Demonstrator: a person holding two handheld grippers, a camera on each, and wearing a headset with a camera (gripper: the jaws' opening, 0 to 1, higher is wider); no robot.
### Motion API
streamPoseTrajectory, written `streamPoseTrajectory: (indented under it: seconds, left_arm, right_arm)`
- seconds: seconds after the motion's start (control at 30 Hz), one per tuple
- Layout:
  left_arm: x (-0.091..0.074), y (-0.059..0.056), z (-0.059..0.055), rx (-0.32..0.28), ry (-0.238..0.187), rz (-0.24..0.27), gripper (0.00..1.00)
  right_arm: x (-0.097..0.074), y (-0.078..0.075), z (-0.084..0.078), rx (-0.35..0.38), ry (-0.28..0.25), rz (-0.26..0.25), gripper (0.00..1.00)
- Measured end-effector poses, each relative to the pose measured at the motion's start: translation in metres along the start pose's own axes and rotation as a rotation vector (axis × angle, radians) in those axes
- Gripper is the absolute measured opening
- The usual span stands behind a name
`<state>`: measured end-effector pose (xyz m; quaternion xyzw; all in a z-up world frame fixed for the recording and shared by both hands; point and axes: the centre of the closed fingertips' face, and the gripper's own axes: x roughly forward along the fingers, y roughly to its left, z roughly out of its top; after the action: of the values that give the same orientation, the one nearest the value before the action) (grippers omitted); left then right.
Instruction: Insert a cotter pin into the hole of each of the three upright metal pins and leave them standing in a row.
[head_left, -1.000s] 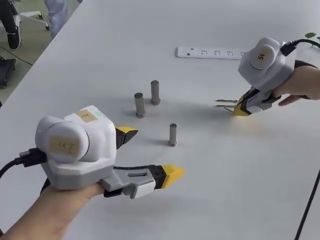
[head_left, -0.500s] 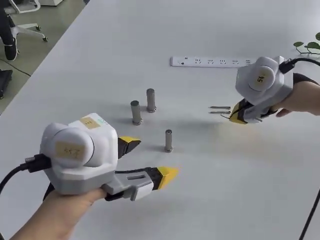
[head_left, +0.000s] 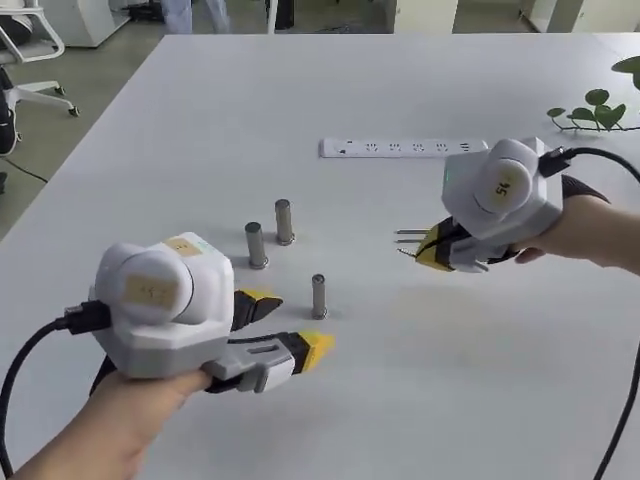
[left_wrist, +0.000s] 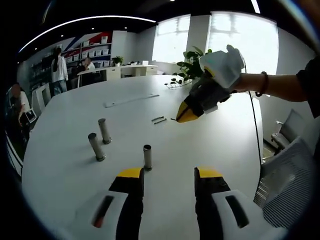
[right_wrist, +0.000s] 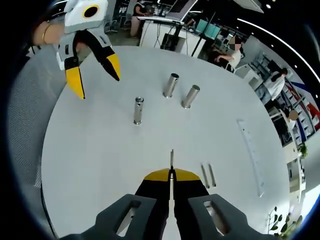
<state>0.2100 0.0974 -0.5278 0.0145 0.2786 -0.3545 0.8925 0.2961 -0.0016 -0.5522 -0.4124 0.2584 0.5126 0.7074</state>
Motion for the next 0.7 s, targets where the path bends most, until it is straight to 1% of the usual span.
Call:
streamPoseTrajectory:
  seconds: [0.03, 0.1, 0.2, 0.23, 0.3, 0.33, 0.37, 0.4, 0.47, 0.6, 0.7]
  left_arm:
    - [0.0, -0.001, 0.005, -0.031, -0.024, -0.01, 0.36]
    - [-0.001, -0.002, 0.009, -0.047, -0.038, -0.009, 0.34]
    - [0.0, -0.005, 0.011, -0.044, -0.028, -0.016, 0.33]
    - [0.0, -0.006, 0.011, -0.043, -0.022, -0.021, 0.32]
    - [0.0, -0.009, 0.011, -0.047, -0.018, -0.035, 0.29]
    - [0.001, -0.012, 0.012, -0.062, -0.018, -0.052, 0.29]
    - [0.001, -0.014, 0.013, -0.073, -0.016, -0.066, 0.29]
    - [0.001, -0.016, 0.014, -0.092, -0.018, -0.076, 0.27]
    - [0.001, -0.018, 0.016, -0.102, -0.02, -0.094, 0.25]
    - [0.003, -0.019, 0.019, -0.129, -0.012, -0.103, 0.22]
    - [0.003, -0.024, 0.023, -0.168, -0.023, -0.129, 0.21]
  right_arm:
    - [-0.002, 0.002, 0.003, 0.0, -0.006, 0.001, 0.0]
    - [-0.008, 0.01, 0.012, -0.029, -0.026, -0.005, 0.0]
    - [-0.012, 0.017, 0.02, -0.056, -0.045, -0.007, 0.0]
    - [-0.013, 0.022, 0.023, -0.067, -0.049, 0.002, 0.0]
    - [-0.015, 0.026, 0.03, -0.116, -0.067, -0.001, 0.0]
    - [-0.017, 0.032, 0.034, -0.127, -0.071, 0.007, 0.0]
    - [-0.019, 0.034, 0.036, -0.135, -0.075, 0.006, 0.0]
    - [-0.021, 0.037, 0.039, -0.159, -0.077, 0.004, 0.0]
    - [-0.023, 0.042, 0.041, -0.18, -0.074, 0.013, 0.0]
    - [-0.028, 0.05, 0.047, -0.183, -0.095, 0.035, 0.0]
    - [-0.031, 0.056, 0.052, -0.198, -0.108, 0.038, 0.0]
